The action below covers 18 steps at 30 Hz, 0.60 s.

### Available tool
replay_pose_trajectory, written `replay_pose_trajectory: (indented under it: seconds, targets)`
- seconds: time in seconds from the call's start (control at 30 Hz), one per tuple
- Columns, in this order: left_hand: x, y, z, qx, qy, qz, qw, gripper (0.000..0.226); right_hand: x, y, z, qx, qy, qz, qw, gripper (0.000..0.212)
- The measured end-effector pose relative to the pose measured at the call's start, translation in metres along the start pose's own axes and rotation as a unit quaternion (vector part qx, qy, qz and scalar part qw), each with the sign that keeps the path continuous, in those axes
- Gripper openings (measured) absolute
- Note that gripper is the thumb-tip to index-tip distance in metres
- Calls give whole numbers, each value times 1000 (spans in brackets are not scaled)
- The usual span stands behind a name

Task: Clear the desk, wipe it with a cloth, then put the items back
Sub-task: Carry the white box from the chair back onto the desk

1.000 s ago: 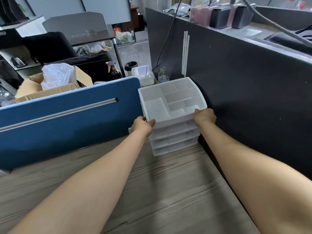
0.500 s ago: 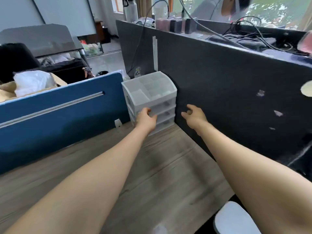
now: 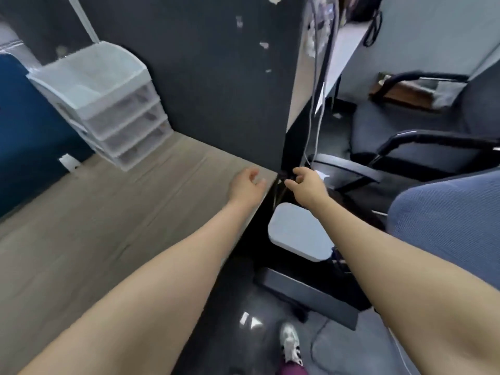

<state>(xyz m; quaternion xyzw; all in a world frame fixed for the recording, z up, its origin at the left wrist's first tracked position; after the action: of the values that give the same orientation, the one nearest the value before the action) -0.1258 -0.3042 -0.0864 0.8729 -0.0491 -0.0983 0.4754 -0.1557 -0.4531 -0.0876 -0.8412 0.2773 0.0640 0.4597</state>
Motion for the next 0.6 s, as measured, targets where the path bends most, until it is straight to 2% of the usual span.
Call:
replay_pose_trajectory:
  seconds: [0.13,0.3,0.6]
  targets:
    - [10,-11,74,13,-55,-15,998,40,23,76,-26,10,20,67,997,49]
    - [37,-44,152,50,-98,-67,992,44,73,166,-34,11,2,146,989,51]
    - [98,-153,244,81,-78,-204,973,57,184,286,-8,-50,-34,245,968,51]
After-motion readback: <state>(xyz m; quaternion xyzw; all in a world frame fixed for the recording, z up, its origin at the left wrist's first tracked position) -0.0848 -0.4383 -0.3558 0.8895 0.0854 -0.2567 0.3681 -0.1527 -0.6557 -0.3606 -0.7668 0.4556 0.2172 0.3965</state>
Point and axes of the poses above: each hand's wrist, its own x-axis towards the middle knuckle, its own z-axis out of the palm, y = z × x, the point moved 4 cm from there along x, towards the middle knuckle, and after that the axes turned 6 degrees about z, right-handed, at the moved point
